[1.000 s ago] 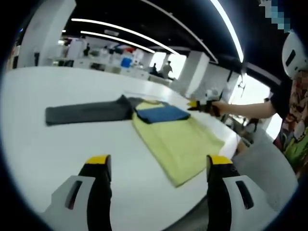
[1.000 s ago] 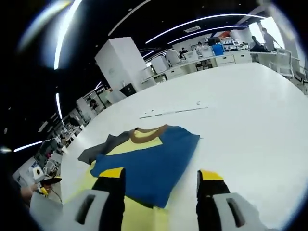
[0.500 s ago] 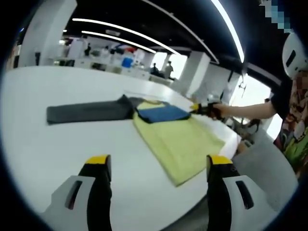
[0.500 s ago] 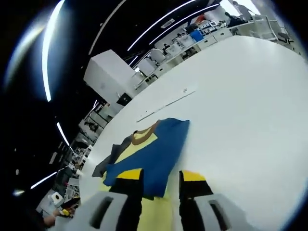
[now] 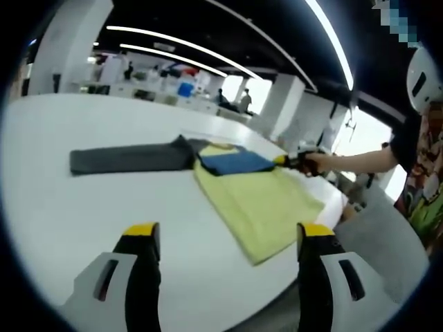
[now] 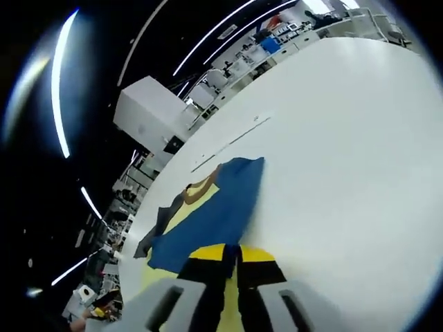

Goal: Fold the garment on the visible template until the final outline fits inside the template.

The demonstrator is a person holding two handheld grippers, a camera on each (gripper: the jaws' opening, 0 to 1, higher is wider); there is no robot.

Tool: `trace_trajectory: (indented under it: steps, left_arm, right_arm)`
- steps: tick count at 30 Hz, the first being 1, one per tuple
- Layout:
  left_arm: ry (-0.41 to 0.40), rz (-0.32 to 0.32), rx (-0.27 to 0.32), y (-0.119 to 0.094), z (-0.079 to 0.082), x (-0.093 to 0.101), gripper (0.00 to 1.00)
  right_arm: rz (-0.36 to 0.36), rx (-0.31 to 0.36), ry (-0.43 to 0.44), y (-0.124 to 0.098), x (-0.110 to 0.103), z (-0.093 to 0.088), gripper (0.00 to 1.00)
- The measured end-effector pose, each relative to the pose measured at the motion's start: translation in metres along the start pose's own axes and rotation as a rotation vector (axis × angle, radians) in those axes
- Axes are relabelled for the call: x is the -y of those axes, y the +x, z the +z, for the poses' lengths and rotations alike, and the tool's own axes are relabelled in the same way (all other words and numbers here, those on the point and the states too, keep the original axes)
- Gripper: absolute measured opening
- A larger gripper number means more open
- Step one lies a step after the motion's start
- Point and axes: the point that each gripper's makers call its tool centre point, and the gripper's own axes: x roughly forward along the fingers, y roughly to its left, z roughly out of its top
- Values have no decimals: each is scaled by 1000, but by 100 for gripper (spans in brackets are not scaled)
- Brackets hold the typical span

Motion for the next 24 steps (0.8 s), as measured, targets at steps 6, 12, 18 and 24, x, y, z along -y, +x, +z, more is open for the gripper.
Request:
trace_trajectory:
  steps: [6, 12, 18, 24]
  left_arm:
    - [-2, 4, -1, -1, -1, -1, 77]
    - [-4, 4, 0, -2, -2, -1, 77]
    - [-3, 5, -2, -2, -2, -1, 77]
    - [-4, 3, -3, -1, -4, 0, 77]
  right_arm:
    - [-33, 6, -60, -2, 6, 3, 0]
    - [-61, 3, -84, -5, 15, 6, 0]
    - [-81, 10, -93, -10, 24, 11, 0]
    - [-102, 15, -91, -16, 34, 15, 0]
